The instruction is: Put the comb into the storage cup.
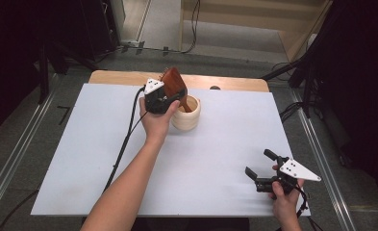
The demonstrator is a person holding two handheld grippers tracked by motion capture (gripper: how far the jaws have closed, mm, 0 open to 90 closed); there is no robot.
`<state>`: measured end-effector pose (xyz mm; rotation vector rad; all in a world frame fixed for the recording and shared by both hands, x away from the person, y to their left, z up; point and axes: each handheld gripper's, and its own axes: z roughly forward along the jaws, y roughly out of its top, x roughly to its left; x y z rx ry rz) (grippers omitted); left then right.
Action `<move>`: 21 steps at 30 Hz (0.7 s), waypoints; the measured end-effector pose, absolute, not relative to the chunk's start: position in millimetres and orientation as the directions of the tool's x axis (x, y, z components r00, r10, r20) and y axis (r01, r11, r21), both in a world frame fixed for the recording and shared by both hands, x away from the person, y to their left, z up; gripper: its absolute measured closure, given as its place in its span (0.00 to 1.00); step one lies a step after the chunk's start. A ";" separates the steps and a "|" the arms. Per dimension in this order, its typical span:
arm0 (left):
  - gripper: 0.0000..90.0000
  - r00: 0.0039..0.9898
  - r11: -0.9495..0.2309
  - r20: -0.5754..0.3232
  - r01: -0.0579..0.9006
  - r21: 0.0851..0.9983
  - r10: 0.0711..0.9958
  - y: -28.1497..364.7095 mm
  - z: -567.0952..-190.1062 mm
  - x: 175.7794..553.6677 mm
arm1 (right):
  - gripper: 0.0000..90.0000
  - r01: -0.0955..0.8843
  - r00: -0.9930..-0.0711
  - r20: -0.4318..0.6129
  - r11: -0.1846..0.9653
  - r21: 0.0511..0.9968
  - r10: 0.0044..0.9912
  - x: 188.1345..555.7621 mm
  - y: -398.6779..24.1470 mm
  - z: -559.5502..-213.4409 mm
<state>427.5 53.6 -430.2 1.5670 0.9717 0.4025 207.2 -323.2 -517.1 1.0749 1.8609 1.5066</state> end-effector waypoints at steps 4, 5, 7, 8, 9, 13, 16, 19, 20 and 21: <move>0.61 0.583 0.070 -0.294 0.374 0.925 0.757 54.8 -432.3 428.4 | 0.00 0.262 -0.555 0.091 0.070 0.963 0.827 207.3 -323.0 -517.1; 0.61 0.580 0.072 -0.297 0.378 0.923 0.758 55.0 -432.6 428.4 | 0.00 0.260 -0.554 0.091 0.069 0.963 0.828 207.5 -323.2 -517.1; 0.61 0.580 0.067 -0.291 0.376 0.924 0.761 54.4 -433.8 428.5 | 0.00 0.264 -0.552 0.094 0.067 0.962 0.828 207.6 -323.3 -517.1; 0.61 0.579 0.058 -0.284 0.376 0.925 0.764 53.6 -434.8 428.3 | 0.00 0.265 -0.552 0.094 0.068 0.962 0.828 207.6 -323.3 -517.0; 0.61 0.580 0.050 -0.276 0.375 0.926 0.767 53.1 -435.8 428.3 | 0.00 0.264 -0.553 0.092 0.070 0.962 0.828 207.5 -323.1 -517.0; 0.60 0.571 0.061 -0.287 0.382 0.922 0.769 53.6 -439.8 429.2 | 0.00 0.265 -0.553 0.093 0.069 0.962 0.828 207.6 -323.3 -517.0; 0.59 0.559 0.080 -0.309 0.395 0.915 0.770 56.5 -442.3 430.6 | 0.00 0.264 -0.554 0.094 0.067 0.962 0.827 207.7 -323.4 -517.1; 0.58 0.560 0.092 -0.326 0.404 0.910 0.762 58.0 -443.9 431.5 | 0.00 0.265 -0.553 0.093 0.068 0.962 0.828 207.7 -323.3 -517.1; 0.57 0.559 0.094 -0.328 0.405 0.909 0.762 58.0 -444.0 431.6 | 0.00 0.265 -0.553 0.093 0.069 0.962 0.828 207.6 -323.2 -517.0; 0.57 0.559 0.093 -0.327 0.404 0.910 0.762 57.9 -444.1 431.7 | 0.00 0.265 -0.554 0.093 0.069 0.962 0.828 207.7 -323.1 -517.0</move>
